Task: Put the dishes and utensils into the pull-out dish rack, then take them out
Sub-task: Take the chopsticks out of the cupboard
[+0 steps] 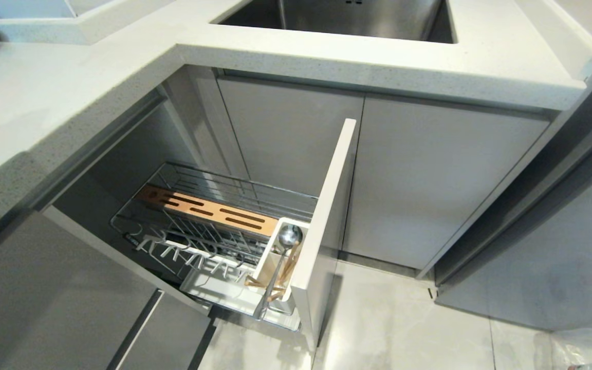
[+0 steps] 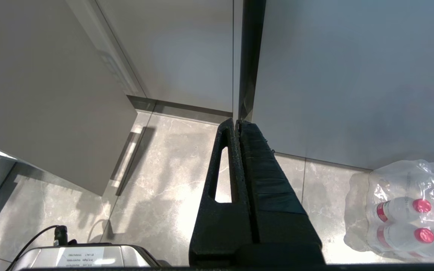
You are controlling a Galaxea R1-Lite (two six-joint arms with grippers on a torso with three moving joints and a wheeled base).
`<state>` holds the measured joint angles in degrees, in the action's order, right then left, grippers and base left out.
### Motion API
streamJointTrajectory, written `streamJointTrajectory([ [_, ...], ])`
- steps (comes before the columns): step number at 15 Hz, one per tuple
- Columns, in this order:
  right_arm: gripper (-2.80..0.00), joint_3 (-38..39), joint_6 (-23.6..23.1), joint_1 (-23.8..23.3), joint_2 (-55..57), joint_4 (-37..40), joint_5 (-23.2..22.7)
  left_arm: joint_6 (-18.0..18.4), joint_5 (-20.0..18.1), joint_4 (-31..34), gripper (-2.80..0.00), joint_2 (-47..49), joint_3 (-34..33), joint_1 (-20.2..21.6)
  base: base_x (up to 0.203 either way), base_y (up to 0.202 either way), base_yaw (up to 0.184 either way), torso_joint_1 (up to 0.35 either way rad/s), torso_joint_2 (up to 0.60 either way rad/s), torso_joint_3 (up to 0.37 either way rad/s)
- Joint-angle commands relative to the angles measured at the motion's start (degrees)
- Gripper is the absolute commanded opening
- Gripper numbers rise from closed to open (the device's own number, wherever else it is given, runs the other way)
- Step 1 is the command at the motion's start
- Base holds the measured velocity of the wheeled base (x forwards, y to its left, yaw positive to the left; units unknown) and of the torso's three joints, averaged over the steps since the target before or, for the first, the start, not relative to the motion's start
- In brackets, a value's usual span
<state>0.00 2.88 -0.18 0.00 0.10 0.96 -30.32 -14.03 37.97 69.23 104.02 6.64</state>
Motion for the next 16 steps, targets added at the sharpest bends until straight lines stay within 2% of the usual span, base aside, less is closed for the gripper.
streamJointTrajectory([
  [1,-2.80,0.09,0.03,0.01,0.00,-0.01,0.00,-0.15,-1.30,0.24,-2.80,-1.52,-2.10,-5.61,0.000,0.000,0.000,0.000,0.00,0.000],
  [3,-2.80,0.09,0.03,0.01,0.00,-0.01,0.00,-0.11,-2.91,0.32,-2.80,-1.08,-5.15,-12.07,0.000,0.000,0.000,0.000,0.00,0.000],
  [7,-2.80,0.09,0.03,0.01,0.00,-0.01,0.00,-0.11,-3.32,1.35,-2.80,4.57,-8.64,-17.98,0.000,0.000,0.000,0.000,0.00,0.000],
  [9,-2.80,0.09,0.03,0.01,0.00,-0.01,0.00,-0.26,-3.29,4.44,-2.80,8.20,-8.57,-19.94,0.000,0.000,0.000,0.000,0.00,0.000],
  [11,-2.80,0.09,0.03,0.01,0.00,-0.01,0.00,-0.82,-3.27,10.39,-2.80,13.01,-7.69,-23.24,0.000,0.000,0.000,0.000,0.00,0.000],
  [13,-2.80,0.09,0.03,0.01,0.00,-0.01,0.00,-2.52,-3.28,16.49,-2.80,18.34,-6.32,-26.25,0.000,0.000,0.000,0.000,0.00,0.000],
  [15,-2.80,0.09,0.03,0.01,0.00,-0.01,0.00,-4.08,-3.28,19.20,-2.80,22.39,-5.91,-28.36,0.000,0.000,0.000,0.000,0.00,0.000],
  [16,-2.80,0.09,0.03,0.01,0.00,-0.01,0.00,-4.40,-3.21,19.57,0.00,24.24,-5.89,-28.51,0.000,0.000,0.000,0.000,0.00,0.000],
])
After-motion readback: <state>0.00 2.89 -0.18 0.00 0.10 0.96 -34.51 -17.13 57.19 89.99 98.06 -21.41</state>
